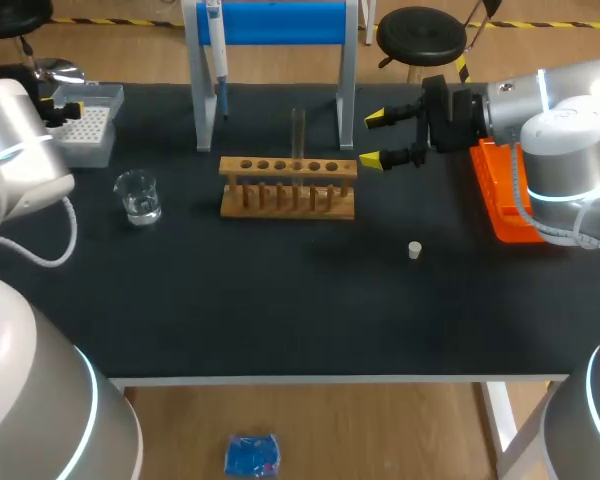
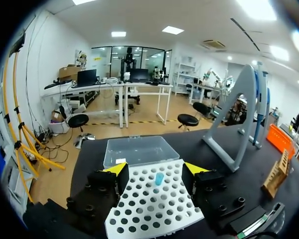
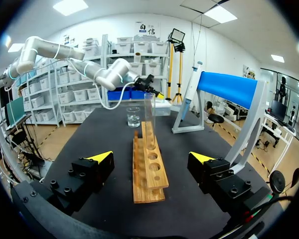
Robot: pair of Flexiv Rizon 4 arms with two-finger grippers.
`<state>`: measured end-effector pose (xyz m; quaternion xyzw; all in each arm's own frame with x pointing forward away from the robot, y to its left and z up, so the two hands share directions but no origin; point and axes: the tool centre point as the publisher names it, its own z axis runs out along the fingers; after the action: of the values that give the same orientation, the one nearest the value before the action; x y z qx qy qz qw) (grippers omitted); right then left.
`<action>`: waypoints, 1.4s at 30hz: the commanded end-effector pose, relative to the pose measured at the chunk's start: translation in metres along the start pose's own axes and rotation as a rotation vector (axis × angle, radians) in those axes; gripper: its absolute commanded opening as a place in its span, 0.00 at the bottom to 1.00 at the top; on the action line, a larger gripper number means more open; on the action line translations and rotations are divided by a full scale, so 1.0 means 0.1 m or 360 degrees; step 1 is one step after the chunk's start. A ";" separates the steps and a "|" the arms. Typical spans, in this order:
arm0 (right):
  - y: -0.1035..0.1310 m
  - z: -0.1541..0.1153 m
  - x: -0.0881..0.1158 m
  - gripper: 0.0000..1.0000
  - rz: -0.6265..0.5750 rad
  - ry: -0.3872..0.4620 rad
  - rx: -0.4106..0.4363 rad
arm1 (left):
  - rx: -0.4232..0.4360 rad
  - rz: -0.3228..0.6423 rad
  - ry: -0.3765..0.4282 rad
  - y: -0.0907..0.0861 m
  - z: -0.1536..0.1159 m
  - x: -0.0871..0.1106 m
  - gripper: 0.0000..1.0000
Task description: Invert the test tube, pick up the pipette, mount the tip to pipette, aspirate from beaker and dispense into the tube, eject the tip, return the pipette, and cap with the stopper.
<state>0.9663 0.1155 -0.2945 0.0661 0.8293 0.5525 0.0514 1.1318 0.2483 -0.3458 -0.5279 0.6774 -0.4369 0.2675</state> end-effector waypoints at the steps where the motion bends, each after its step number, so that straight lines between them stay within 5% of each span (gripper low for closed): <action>1: 0.00 0.00 0.01 1.00 -0.0001 -0.0002 -0.0002 | -0.0020 -0.0003 -0.0008 -0.03 0.08 -0.01 0.64; 13: 0.00 0.00 0.01 1.00 -0.0001 -0.0002 -0.0002 | -0.0067 0.0026 -0.0028 -0.01 0.12 -0.01 0.50; 42: 0.00 0.00 0.01 1.00 -0.0001 -0.0002 -0.0002 | -0.0105 0.0025 -0.0044 0.02 0.21 -0.02 0.47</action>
<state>0.9663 0.1155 -0.2945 0.0661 0.8293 0.5525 0.0514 1.1441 0.2428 -0.3574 -0.5363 0.6888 -0.4073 0.2684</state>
